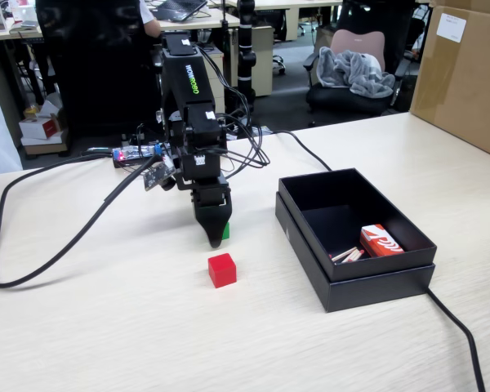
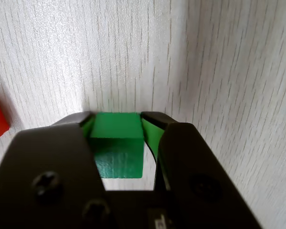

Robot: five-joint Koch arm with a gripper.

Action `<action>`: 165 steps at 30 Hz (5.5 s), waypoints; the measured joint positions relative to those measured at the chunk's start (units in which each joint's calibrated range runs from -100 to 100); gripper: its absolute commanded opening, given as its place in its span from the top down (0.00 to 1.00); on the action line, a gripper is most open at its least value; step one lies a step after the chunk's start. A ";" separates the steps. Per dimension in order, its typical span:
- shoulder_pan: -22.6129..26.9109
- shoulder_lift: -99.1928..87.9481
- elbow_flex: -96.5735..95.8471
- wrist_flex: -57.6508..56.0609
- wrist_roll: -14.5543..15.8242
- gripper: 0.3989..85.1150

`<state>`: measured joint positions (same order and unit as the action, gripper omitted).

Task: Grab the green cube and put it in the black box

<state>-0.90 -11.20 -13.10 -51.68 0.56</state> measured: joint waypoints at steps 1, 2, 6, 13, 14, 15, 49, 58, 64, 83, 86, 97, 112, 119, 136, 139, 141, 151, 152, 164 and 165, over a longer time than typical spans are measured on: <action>0.00 0.13 0.18 0.00 0.00 0.99; -0.10 0.13 0.27 0.00 0.00 0.99; -0.20 0.13 0.27 0.08 -0.10 0.99; -0.05 -8.80 -5.39 0.15 -0.78 0.99; -0.05 -9.06 -5.39 0.08 -0.73 0.99; 0.20 -11.39 -5.84 0.15 -0.88 0.99; 16.70 11.26 33.32 -0.77 6.25 0.99; 16.90 19.94 32.31 -0.70 6.59 0.88; 16.95 20.32 30.21 -0.70 6.54 0.59; 13.53 -21.10 25.74 -0.54 6.54 0.47; 11.33 -32.10 19.90 -0.54 6.50 0.47; 2.05 -68.61 -18.53 4.41 2.34 0.41; -1.61 -87.51 -57.14 26.09 0.49 0.40; -2.05 -87.51 -75.86 49.63 -2.74 0.42; 0.10 -82.33 -83.71 61.71 -2.78 0.43; 0.10 -82.33 -83.71 61.71 -2.78 0.42; 0.10 -82.33 -83.71 61.71 -2.78 0.42; 0.10 -82.33 -83.80 61.71 -2.78 0.42; 0.10 -82.33 -83.80 61.71 -2.78 0.42; 0.10 -82.33 -83.80 61.71 -2.78 0.42; 0.10 -82.33 -83.80 61.71 -2.78 0.42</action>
<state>-0.81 -93.53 -96.90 10.03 -2.22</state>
